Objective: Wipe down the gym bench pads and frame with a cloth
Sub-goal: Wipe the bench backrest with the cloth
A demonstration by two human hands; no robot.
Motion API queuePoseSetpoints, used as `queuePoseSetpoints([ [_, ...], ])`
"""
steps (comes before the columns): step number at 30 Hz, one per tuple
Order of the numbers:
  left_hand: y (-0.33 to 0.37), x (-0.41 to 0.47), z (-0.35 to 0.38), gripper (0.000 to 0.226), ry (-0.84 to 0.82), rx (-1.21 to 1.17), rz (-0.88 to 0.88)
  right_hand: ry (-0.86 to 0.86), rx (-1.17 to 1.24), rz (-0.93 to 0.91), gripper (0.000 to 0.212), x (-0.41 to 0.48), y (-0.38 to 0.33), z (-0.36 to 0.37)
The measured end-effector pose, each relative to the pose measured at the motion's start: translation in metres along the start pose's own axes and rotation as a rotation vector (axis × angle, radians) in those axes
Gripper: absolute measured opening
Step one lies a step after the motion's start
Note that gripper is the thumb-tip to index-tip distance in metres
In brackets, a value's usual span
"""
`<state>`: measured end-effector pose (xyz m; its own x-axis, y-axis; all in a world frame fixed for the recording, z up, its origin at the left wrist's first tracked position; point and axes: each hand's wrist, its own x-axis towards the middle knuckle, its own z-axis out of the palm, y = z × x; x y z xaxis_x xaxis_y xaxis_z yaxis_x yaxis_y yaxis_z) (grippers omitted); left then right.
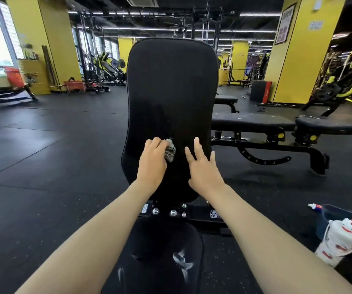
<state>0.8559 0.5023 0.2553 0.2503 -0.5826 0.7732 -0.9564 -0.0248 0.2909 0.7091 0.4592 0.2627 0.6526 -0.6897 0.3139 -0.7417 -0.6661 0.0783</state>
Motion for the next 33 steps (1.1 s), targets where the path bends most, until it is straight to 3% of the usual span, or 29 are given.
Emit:
queuePoseSetpoints([
  [2,-0.008,-0.01,0.001,0.039,-0.203,0.073,0.122,-0.011,-0.016,0.009,0.087,-0.003,-0.003,0.001],
  [4,-0.011,-0.012,-0.002,0.035,-0.3,0.071,0.137,-0.022,-0.009,0.027,0.084,-0.004,-0.006,-0.003],
  [6,-0.01,-0.005,-0.008,0.034,-0.255,0.003,0.147,-0.013,0.017,0.038,0.079,-0.006,-0.008,-0.004],
  [11,0.002,0.017,-0.019,0.034,0.086,-0.063,0.112,0.0,0.069,0.082,0.073,-0.027,-0.013,0.015],
  [13,0.002,0.018,-0.013,0.034,0.031,-0.019,0.091,-0.023,0.094,0.095,0.075,-0.033,-0.016,0.026],
  [21,-0.017,-0.003,-0.004,0.036,-0.289,0.135,0.378,0.003,0.136,0.125,0.076,-0.037,-0.023,0.047],
  [24,-0.002,0.017,-0.01,0.035,-0.102,0.047,0.371,0.027,0.16,0.104,0.08,-0.036,-0.018,0.052],
  [27,0.01,0.028,-0.001,0.04,0.06,0.102,0.379,0.065,0.169,0.083,0.085,-0.038,-0.013,0.059],
  [33,0.01,-0.009,0.032,0.039,-0.034,0.139,0.334,0.103,0.115,0.065,0.085,-0.037,-0.012,0.07],
])
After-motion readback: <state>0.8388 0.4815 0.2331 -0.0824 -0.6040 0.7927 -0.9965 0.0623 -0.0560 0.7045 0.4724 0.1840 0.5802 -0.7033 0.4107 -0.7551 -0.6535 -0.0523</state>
